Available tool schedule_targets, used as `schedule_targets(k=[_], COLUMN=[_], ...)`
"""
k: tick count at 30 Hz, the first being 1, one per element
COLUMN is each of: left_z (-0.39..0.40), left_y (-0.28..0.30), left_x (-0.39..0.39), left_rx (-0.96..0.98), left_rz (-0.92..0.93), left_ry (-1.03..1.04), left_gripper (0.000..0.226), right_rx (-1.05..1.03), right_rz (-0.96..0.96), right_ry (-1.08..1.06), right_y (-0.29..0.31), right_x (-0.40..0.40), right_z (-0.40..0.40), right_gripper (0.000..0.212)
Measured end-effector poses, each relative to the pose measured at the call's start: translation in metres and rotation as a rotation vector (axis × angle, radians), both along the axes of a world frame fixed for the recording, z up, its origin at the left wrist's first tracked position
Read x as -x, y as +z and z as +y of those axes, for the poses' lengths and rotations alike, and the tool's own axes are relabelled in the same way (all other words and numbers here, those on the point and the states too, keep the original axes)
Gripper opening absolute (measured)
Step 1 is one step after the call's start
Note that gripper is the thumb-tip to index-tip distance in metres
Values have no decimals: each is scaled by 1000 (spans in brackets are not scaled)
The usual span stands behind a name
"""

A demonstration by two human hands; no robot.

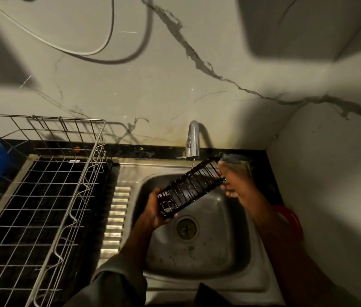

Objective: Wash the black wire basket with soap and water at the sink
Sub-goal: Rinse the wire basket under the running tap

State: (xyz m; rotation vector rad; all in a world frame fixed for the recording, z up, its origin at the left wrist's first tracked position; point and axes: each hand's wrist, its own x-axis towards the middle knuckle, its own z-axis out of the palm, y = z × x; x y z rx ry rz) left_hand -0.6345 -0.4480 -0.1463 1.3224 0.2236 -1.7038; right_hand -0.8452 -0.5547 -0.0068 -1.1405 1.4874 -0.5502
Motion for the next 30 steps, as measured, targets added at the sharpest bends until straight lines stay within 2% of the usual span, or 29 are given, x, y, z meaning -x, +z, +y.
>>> schedule_targets(k=[5, 8, 9, 11, 13, 15, 18, 24, 26, 30], left_z=[-2, -4, -5, -6, -5, -1, 4, 10, 5, -6], left_y=[-13, -17, -19, -20, -25, -26, -26, -26, -21, -18], left_x=[-8, -9, -7, -6, -4, 1, 6, -1, -3, -3], left_rx=[-58, -115, -125, -160, -178, -158, -111, 76, 101, 65], left_rz=[70, 68, 76, 50, 5, 20, 38, -263, -302, -343], left_ry=[-36, -91, -122, -181, -239, -204, -128, 38, 74, 104], left_gripper=[87, 95, 98, 109, 120, 119, 103, 62, 51, 43], right_rx=[150, 268, 319, 404, 489, 524, 487, 467, 451, 418], right_rz=[159, 343, 426, 627, 709, 620, 493, 307, 296, 292], right_ry=[228, 334, 349, 389, 393, 405, 374, 203, 187, 225], right_y=[0, 0, 0, 0, 5, 10, 2, -5, -4, -1], right_x=[0, 7, 9, 10, 6, -3, -18, -16, -10, -16], right_z=[2, 0, -2, -2, -1, 5, 7, 0, -1, -5], right_gripper=[34, 77, 84, 86, 79, 60, 58, 45, 41, 36])
